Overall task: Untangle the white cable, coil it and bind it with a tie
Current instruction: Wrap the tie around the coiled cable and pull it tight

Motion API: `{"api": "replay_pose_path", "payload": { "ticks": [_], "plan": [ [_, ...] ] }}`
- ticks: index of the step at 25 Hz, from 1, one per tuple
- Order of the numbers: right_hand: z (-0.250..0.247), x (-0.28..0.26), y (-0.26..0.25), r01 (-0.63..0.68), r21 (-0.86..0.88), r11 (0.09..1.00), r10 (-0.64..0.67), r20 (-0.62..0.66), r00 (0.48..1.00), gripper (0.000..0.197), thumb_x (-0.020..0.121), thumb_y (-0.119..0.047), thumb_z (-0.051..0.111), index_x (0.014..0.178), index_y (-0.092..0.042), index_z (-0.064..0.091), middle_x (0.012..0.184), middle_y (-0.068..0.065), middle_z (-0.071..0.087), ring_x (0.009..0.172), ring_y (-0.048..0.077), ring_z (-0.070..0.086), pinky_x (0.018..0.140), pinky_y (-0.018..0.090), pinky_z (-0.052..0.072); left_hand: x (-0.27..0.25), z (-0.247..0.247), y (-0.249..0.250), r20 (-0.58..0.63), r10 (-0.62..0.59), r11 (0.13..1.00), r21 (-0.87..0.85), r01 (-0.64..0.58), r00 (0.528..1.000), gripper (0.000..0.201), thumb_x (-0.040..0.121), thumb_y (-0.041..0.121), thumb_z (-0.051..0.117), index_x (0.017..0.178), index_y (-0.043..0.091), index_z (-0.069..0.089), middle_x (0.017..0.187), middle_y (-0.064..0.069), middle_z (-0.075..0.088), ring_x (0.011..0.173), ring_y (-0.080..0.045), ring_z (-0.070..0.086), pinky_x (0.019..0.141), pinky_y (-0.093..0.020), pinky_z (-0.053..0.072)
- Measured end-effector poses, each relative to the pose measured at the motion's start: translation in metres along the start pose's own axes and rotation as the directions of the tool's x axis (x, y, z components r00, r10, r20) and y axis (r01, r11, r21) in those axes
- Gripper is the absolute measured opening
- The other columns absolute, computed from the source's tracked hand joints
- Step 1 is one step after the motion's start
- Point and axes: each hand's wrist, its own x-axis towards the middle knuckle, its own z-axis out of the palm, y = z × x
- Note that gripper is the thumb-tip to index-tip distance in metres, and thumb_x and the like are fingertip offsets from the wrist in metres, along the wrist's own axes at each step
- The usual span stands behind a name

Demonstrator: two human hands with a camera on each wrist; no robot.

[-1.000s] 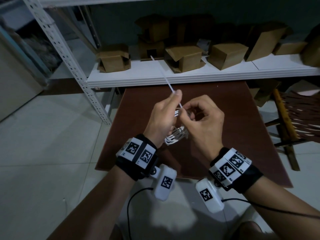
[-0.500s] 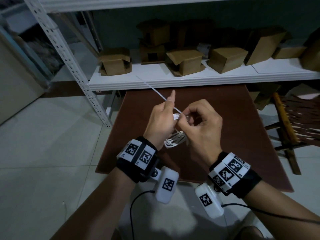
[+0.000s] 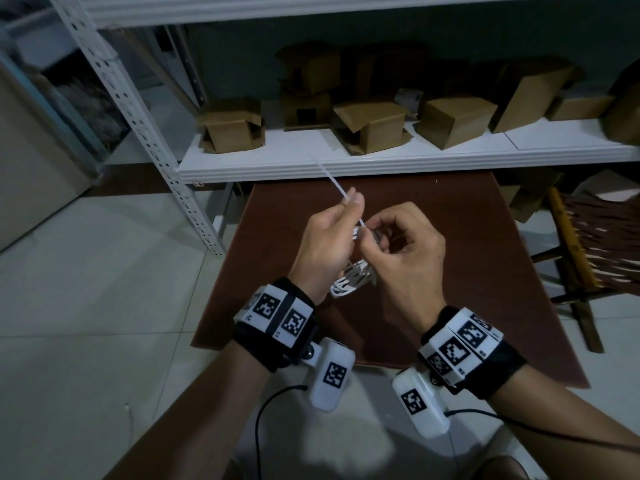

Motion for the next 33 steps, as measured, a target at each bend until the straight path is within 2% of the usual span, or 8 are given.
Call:
{"api": "replay_pose_path", "payload": {
  "ticks": [6,11,13,15,18,22,27,33],
  "plan": [
    [0.000,0.000,0.003,-0.014,-0.024,1.000,0.014,-0.019,1.000,0.008,0.086,-0.013,0.078,0.083,-0.015,0.071,0.085,-0.003,0.065,0.066,0.019,0.059,0.060,0.044,0.049,-0.007,0.007,0.001,0.074,-0.016,1.000,-0.004,0.017,0.997,0.028,0.110,0.035,0.046,0.107,0.025,0.072,0.147,-0.027,0.055,0.118,-0.047,0.052,0.052,-0.021,0.049],
    [-0.001,0.001,0.004,-0.025,-0.024,0.999,0.024,-0.026,0.999,0.008,0.088,-0.016,0.079,0.083,-0.015,0.071,0.084,-0.003,0.064,0.065,0.019,0.058,0.060,0.043,0.049,-0.004,0.009,-0.006,0.054,-0.023,0.998,0.054,0.020,0.998,0.040,0.109,0.039,0.048,0.132,0.015,0.070,0.134,-0.022,0.067,0.113,-0.036,0.069,0.084,-0.042,0.059],
    [-0.001,0.001,0.004,-0.021,-0.027,0.999,0.020,-0.023,1.000,0.008,0.087,-0.016,0.078,0.083,-0.016,0.071,0.084,-0.004,0.065,0.065,0.019,0.058,0.059,0.043,0.049,-0.004,0.009,-0.005,0.062,-0.014,0.999,0.035,0.012,0.998,0.042,0.111,0.036,0.044,0.144,0.017,0.062,0.094,-0.011,0.081,0.068,-0.009,0.076,0.058,-0.024,0.060],
    [0.000,0.000,0.004,-0.020,-0.034,0.999,0.020,-0.021,1.000,0.008,0.087,-0.018,0.079,0.083,-0.016,0.071,0.085,-0.004,0.065,0.064,0.019,0.058,0.059,0.043,0.049,-0.005,0.010,-0.005,0.061,0.003,1.000,-0.007,-0.003,0.998,0.043,0.113,0.030,0.038,0.149,0.013,0.056,0.103,-0.024,0.071,0.035,0.004,0.052,0.039,-0.005,0.037],
    [0.000,0.000,0.005,-0.030,-0.030,0.999,0.030,-0.015,0.999,0.009,0.088,-0.019,0.079,0.084,-0.017,0.072,0.085,-0.004,0.066,0.064,0.018,0.059,0.059,0.042,0.050,-0.007,0.011,-0.004,0.057,0.023,1.000,0.008,-0.024,0.998,0.044,0.114,0.027,0.034,0.149,0.010,0.054,0.118,-0.030,0.053,0.031,0.005,0.047,0.038,-0.002,0.032],
    [0.001,0.002,0.006,-0.037,-0.030,0.999,0.037,-0.004,0.999,0.009,0.087,-0.019,0.079,0.084,-0.018,0.071,0.086,-0.005,0.066,0.064,0.018,0.059,0.059,0.044,0.050,-0.009,0.013,0.000,0.063,-0.010,1.000,-0.020,0.011,0.998,0.045,0.115,0.025,0.032,0.151,0.006,0.051,0.122,0.008,0.038,0.029,0.005,0.046,0.037,-0.002,0.031],
    [0.000,0.002,0.005,-0.023,-0.045,0.999,0.023,0.017,1.000,0.007,0.088,-0.021,0.078,0.085,-0.018,0.071,0.085,-0.007,0.065,0.065,0.015,0.059,0.060,0.041,0.051,-0.011,0.012,0.004,0.051,-0.009,1.000,-0.004,0.009,0.999,0.044,0.114,0.026,0.035,0.148,0.007,0.056,0.127,-0.038,0.045,0.030,0.005,0.046,0.038,-0.002,0.031],
    [-0.001,0.002,0.006,-0.018,-0.048,0.999,0.019,0.024,1.000,0.008,0.088,-0.022,0.078,0.084,-0.019,0.071,0.085,-0.008,0.064,0.066,0.015,0.059,0.060,0.042,0.051,-0.014,0.014,0.008,0.063,-0.024,0.999,-0.040,0.026,0.998,0.044,0.114,0.026,0.033,0.150,0.008,0.052,0.146,-0.040,0.040,0.030,0.005,0.047,0.038,-0.002,0.032]
  ]
}}
